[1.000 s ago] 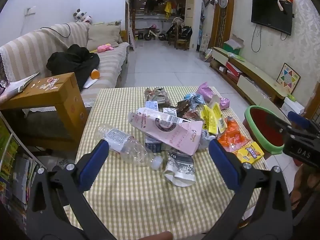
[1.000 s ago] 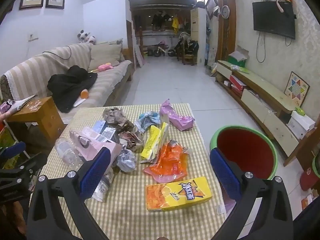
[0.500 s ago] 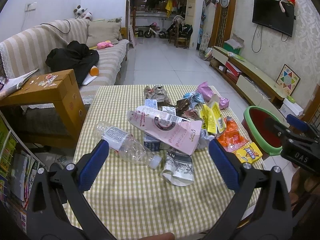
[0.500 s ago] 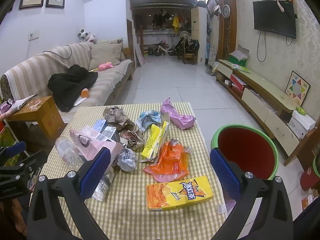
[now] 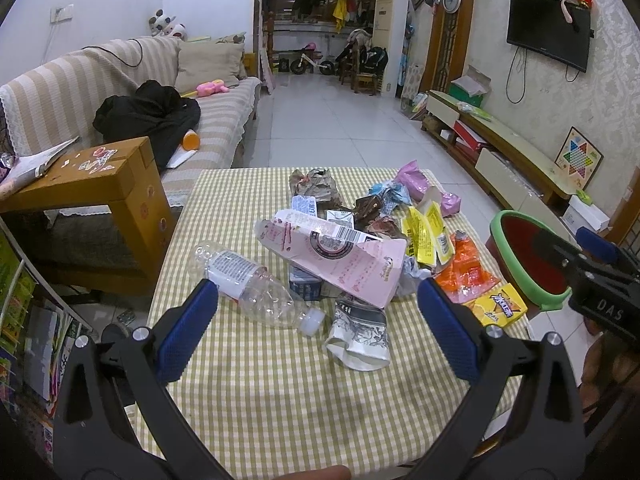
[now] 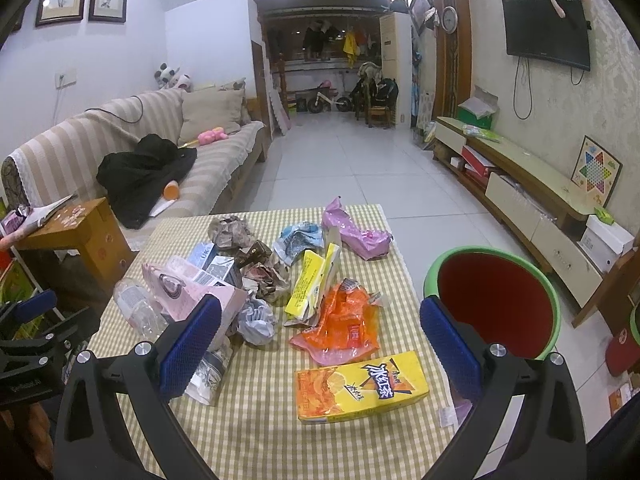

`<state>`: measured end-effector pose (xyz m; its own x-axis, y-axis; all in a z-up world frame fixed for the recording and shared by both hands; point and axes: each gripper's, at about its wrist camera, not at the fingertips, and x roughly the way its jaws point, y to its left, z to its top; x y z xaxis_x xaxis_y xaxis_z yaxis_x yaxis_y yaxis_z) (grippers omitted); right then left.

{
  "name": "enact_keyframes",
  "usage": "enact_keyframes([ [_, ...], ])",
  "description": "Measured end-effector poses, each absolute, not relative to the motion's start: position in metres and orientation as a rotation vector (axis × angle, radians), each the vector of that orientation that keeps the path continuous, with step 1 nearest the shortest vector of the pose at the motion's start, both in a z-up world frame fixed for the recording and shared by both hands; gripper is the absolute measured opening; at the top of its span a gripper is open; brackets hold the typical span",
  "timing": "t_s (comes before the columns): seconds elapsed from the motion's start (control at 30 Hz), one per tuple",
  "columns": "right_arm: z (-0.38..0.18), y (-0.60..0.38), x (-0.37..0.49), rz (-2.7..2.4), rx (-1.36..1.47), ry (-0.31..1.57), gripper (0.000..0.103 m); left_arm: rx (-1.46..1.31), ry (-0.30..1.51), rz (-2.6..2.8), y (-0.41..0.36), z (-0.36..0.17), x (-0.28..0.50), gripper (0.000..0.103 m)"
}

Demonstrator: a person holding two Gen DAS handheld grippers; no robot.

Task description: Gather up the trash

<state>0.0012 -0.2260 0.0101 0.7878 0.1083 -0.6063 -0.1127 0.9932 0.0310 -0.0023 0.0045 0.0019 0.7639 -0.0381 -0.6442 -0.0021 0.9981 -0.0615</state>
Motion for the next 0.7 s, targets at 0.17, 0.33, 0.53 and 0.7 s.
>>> enact_keyframes([
  [0.17, 0.0106, -0.2282, 0.0014, 0.117, -0.004, 0.654, 0.096, -0.061, 0.703, -0.02, 0.0049, 0.0012, -0.0025, 0.098],
  [0.33, 0.0081, -0.2295, 0.0027, 0.116, 0.0, 0.657, 0.096, -0.059, 0.705, -0.022, 0.005, 0.0008, -0.0025, 0.098],
  [0.53, 0.0073, -0.2294, 0.003, 0.116, -0.001, 0.657, 0.096, -0.061, 0.709, -0.022, 0.0028, -0.0012, -0.0029, 0.098],
  [0.7, 0.0063, -0.2294, 0.0026, 0.115, 0.001, 0.66, 0.096, -0.06, 0.71, -0.021, 0.0017, -0.0017, -0.0029, 0.098],
])
